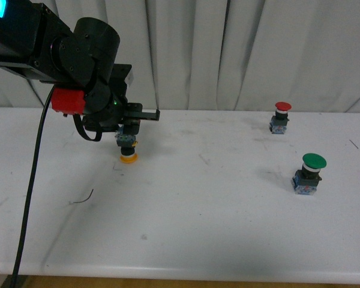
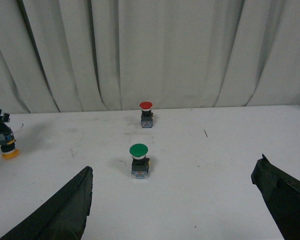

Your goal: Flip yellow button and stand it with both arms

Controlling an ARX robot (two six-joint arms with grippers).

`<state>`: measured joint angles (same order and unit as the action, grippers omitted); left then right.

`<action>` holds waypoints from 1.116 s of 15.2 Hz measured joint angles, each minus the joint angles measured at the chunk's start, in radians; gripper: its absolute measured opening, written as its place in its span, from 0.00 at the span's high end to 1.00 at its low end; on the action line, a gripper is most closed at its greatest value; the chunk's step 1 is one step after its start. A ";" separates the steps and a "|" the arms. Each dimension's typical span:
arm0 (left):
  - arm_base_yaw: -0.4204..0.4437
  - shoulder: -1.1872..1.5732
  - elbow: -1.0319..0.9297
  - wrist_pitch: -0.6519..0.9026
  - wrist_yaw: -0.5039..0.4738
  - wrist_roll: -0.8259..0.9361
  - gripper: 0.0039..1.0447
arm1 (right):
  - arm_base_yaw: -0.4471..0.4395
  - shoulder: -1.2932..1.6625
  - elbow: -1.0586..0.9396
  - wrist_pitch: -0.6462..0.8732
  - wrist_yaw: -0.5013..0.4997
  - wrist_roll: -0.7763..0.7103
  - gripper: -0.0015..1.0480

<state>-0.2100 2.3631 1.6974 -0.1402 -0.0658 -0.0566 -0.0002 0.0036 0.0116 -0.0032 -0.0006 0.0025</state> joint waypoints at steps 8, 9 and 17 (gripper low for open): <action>0.007 -0.424 -0.399 0.459 0.373 -0.423 0.71 | 0.000 0.000 0.000 0.000 0.000 0.000 0.06; 0.007 -0.453 -0.476 0.573 0.447 -0.551 0.71 | 0.000 0.000 0.000 0.000 0.000 0.000 0.06; -0.072 -0.361 -0.652 1.106 0.564 -1.052 0.71 | 0.000 0.000 0.000 0.000 0.000 0.000 0.06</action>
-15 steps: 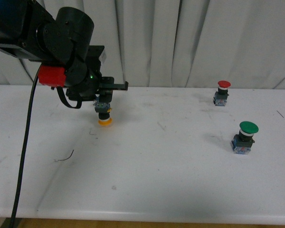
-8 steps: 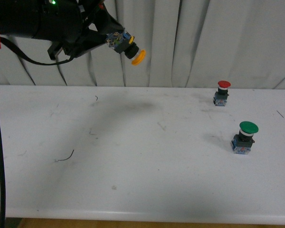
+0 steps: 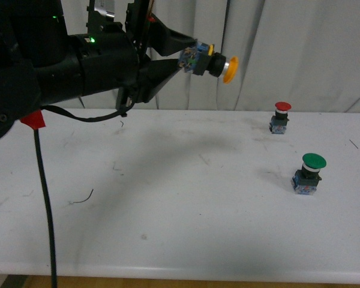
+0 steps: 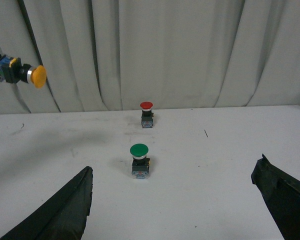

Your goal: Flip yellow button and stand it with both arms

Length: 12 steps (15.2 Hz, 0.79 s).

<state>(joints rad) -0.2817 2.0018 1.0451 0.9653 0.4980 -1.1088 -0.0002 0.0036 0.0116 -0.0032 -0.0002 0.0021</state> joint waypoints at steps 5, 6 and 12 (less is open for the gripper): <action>-0.002 0.011 -0.056 0.274 0.063 -0.174 0.71 | 0.000 0.000 0.000 0.000 0.000 0.000 0.06; 0.006 0.011 -0.070 0.288 0.064 -0.177 0.71 | 0.000 0.000 0.000 0.000 0.000 0.000 0.06; 0.006 -0.002 -0.069 0.229 0.078 -0.143 0.71 | -0.068 0.960 0.291 1.016 -0.464 0.396 0.06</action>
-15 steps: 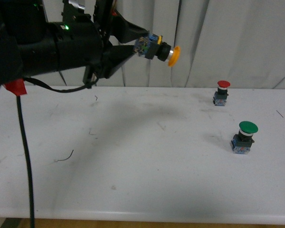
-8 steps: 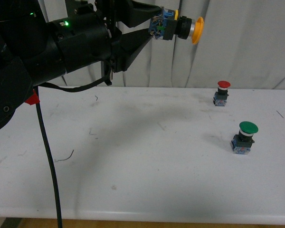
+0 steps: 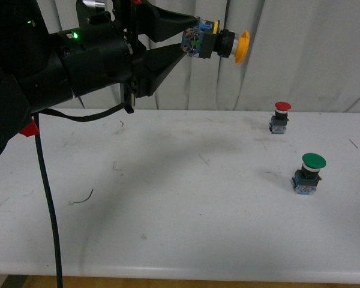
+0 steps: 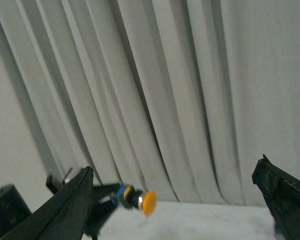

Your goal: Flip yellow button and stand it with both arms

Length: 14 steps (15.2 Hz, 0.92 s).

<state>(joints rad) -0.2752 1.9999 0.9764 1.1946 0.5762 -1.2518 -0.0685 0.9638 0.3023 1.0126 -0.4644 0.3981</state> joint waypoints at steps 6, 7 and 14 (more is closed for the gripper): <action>0.000 0.000 0.005 0.018 -0.012 -0.001 0.71 | 0.161 0.910 0.504 0.274 0.058 0.722 0.06; 0.000 0.000 0.005 0.023 -0.012 -0.002 0.71 | 0.197 0.969 0.504 0.267 0.088 0.804 0.06; 0.002 0.003 0.005 0.033 -0.017 -0.013 0.71 | 0.359 1.058 0.607 0.274 0.160 0.975 0.06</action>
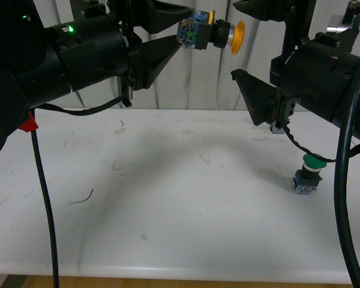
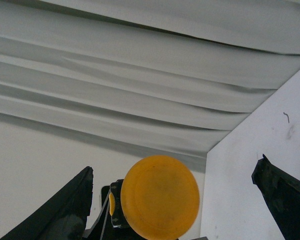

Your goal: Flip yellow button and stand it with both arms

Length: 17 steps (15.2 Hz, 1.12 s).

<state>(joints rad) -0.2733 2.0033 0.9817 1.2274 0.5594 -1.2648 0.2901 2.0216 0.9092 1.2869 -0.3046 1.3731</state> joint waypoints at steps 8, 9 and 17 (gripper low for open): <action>0.000 0.021 0.007 0.017 0.002 -0.014 0.71 | 0.032 0.050 0.022 -0.002 0.018 0.063 0.12; 0.000 0.021 0.007 0.016 0.002 -0.014 0.71 | 0.039 0.050 0.029 0.000 0.018 0.066 0.22; 0.003 0.039 0.010 0.014 0.003 -0.035 0.72 | 0.043 0.050 0.051 0.009 0.013 0.105 0.71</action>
<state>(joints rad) -0.2707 2.0418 0.9916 1.2411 0.5629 -1.2999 0.3328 2.0716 0.9600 1.2961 -0.2916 1.4784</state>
